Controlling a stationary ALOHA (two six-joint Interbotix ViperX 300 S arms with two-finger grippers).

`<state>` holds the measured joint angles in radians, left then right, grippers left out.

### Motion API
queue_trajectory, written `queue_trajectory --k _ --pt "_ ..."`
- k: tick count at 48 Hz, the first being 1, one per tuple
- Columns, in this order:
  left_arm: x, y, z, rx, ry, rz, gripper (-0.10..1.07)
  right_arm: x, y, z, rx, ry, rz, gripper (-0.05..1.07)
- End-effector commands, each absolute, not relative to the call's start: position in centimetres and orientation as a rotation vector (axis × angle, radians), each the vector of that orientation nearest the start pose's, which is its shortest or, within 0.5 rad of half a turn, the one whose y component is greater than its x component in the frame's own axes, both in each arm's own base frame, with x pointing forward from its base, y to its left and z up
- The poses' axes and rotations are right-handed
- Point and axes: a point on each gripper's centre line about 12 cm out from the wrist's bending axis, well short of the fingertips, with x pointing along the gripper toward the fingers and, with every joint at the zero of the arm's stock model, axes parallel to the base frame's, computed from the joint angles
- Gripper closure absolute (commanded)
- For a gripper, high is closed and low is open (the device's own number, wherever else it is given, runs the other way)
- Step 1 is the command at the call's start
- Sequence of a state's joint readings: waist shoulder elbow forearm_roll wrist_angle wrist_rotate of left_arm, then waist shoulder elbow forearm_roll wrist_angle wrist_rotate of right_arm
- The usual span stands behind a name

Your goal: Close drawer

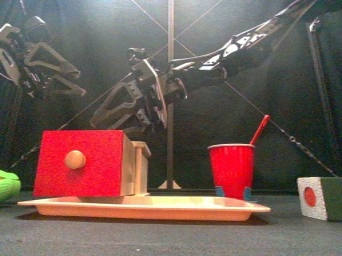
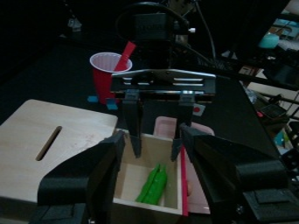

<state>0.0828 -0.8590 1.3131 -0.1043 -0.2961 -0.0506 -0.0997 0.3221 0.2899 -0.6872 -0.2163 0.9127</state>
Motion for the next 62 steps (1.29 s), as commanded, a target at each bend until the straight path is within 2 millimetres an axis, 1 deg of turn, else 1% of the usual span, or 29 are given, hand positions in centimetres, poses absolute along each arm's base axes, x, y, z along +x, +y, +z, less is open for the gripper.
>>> queue_trajectory --k 1,19,28,35,43,49,57,62 --pt "19.9 2.0 22.4 -0.156 0.129 0.125 0.09 50.6 -3.6 19.4 0.279 0.386 -0.01 0.17" --pt "19.9 2.4 22.4 -0.157 0.126 0.143 0.1 50.2 -3.2 20.6 0.269 0.368 0.0 0.2" --pt "19.9 2.5 22.5 -0.155 0.12 0.146 0.11 50.0 -3.1 20.7 0.265 0.367 0.003 0.27" --pt "19.9 2.5 22.5 -0.158 0.118 0.146 0.15 49.8 -3.1 20.8 0.267 0.367 0.003 0.35" --pt "20.0 2.8 22.8 -0.159 0.108 0.162 0.29 48.9 -2.9 21.0 0.267 0.372 0.005 0.43" --pt "20.0 3.8 23.3 -0.181 0.084 0.212 0.42 47.9 -2.5 21.1 0.269 0.381 0.009 0.47" --pt "19.6 5.9 23.9 -0.252 0.04 0.331 0.59 47.0 -1.7 21.2 0.266 0.388 0.023 0.51" --pt "19.4 7.4 24.3 -0.298 0.017 0.408 0.64 47.0 -1.0 21.2 0.258 0.39 0.039 0.51"
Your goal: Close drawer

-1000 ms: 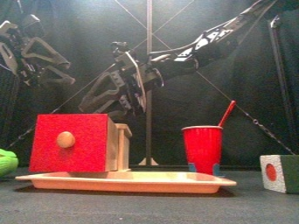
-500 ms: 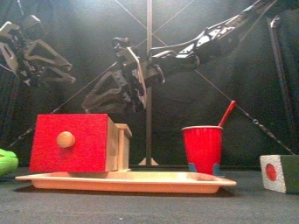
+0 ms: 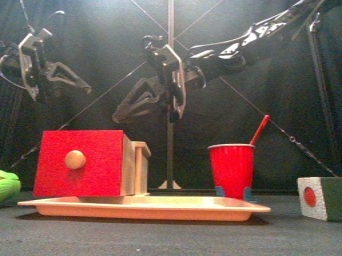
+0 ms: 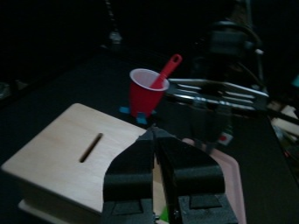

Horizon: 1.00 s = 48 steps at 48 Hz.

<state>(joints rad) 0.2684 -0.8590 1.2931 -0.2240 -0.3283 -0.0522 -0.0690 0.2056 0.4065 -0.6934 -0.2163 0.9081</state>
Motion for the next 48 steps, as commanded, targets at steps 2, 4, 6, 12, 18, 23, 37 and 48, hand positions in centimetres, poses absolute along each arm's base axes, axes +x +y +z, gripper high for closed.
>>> queue_trajectory --k 2,4,6,12,18,23,37,48 --pt "19.4 8.0 24.4 -0.32 0.012 0.44 0.65 47.2 -0.6 21.2 0.255 0.39 0.049 0.51" --pt "19.4 8.6 24.6 -0.348 0.008 0.471 0.65 47.3 0.0 21.3 0.249 0.39 0.064 0.51" --pt "19.7 9.2 24.9 -0.38 0.008 0.5 0.65 47.4 0.4 21.2 0.241 0.392 0.072 0.51" --pt "20.7 10.7 24.9 -0.456 0.056 0.556 0.65 47.7 1.2 20.9 0.229 0.398 0.092 0.51" --pt "21.9 12.4 24.8 -0.504 0.118 0.601 0.65 48.1 1.6 20.5 0.226 0.404 0.101 0.51" --pt "22.8 14.0 24.4 -0.528 0.168 0.644 0.65 48.4 1.8 19.9 0.228 0.416 0.102 0.51" --pt "24.5 18.3 21.8 -0.567 0.25 0.76 0.65 48.9 2.6 18.8 0.223 0.438 0.115 0.52" --pt "25.8 20.3 19.0 -0.584 0.324 0.806 0.65 49.1 3.0 18.3 0.215 0.459 0.109 0.52"
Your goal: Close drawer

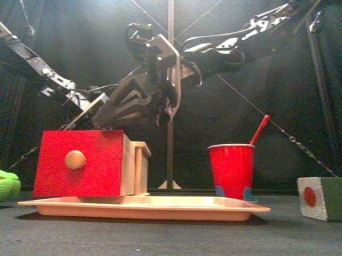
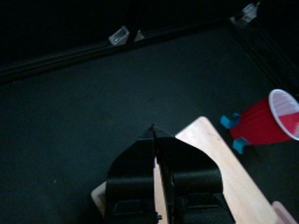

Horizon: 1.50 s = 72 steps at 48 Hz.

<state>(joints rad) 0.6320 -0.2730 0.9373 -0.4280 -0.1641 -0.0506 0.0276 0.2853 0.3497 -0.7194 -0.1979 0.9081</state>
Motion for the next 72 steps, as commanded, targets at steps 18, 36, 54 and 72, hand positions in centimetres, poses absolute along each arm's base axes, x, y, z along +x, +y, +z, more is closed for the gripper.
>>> queue_trajectory --k 18,36,54,72 --pt "27.9 21.6 16.1 -0.588 0.41 0.809 0.65 49.6 3.1 17.4 0.191 0.522 0.056 0.52" --pt "27.7 21.4 17.0 -0.584 0.385 0.805 0.65 49.8 2.6 17.7 0.23 0.522 0.025 0.52" --pt "27.7 21.3 16.9 -0.584 0.393 0.803 0.65 50.0 1.7 17.9 0.233 0.512 0.01 0.52" --pt "27.7 21.3 16.9 -0.584 0.392 0.802 0.65 50.1 -0.2 18.0 0.244 0.506 -0.028 0.52"
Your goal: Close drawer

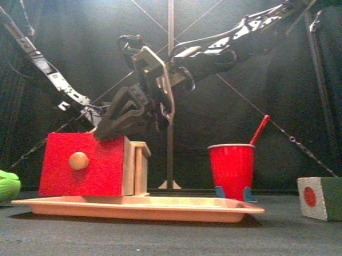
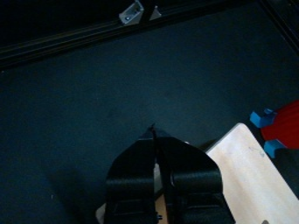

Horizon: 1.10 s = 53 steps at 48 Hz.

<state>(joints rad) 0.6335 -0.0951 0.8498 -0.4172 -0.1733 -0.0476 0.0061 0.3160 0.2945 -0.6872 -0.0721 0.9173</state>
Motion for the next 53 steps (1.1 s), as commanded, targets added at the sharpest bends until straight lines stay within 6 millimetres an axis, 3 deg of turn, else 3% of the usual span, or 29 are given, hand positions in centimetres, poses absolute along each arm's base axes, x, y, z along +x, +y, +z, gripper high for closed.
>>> queue_trajectory --k 1,53 --pt "27.7 21.3 16.9 -0.584 0.392 0.802 0.65 50.1 -0.3 18.1 0.244 0.504 -0.03 0.52" --pt "27.8 21.3 17.1 -0.583 0.388 0.8 0.65 49.9 -6.0 19.3 0.27 0.462 -0.137 0.52"
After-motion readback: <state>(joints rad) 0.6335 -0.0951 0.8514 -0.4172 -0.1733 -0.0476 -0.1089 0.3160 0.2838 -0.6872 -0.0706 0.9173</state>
